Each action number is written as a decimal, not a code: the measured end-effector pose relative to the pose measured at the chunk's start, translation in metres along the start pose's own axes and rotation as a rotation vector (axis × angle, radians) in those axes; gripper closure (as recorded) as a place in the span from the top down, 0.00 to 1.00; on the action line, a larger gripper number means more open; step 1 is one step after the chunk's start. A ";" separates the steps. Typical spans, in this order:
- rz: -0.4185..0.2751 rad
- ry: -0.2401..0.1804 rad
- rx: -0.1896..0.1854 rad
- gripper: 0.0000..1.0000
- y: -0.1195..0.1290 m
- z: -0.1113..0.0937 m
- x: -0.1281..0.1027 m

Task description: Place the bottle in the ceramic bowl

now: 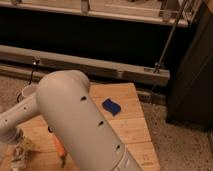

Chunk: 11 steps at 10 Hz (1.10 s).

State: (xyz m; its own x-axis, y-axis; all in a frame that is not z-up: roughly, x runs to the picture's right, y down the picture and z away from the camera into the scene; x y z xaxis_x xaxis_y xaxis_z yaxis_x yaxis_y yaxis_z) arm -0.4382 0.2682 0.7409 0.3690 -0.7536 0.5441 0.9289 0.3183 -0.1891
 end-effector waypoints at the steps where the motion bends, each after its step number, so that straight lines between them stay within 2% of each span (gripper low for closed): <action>1: -0.009 0.012 0.001 0.80 -0.001 0.001 -0.001; 3: -0.010 0.024 -0.003 0.77 -0.003 0.001 -0.003; 5: 0.003 0.026 -0.015 0.62 -0.001 0.003 -0.001; 7: 0.023 0.022 -0.033 0.39 0.001 0.005 0.000; 8: 0.031 0.020 -0.040 0.32 0.002 0.006 0.001; 11: 0.041 0.013 -0.062 0.33 0.004 0.008 0.002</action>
State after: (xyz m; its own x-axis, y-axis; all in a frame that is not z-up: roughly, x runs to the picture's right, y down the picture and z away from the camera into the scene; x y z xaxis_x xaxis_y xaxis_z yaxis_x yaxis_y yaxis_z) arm -0.4341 0.2726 0.7481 0.4070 -0.7478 0.5246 0.9129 0.3130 -0.2620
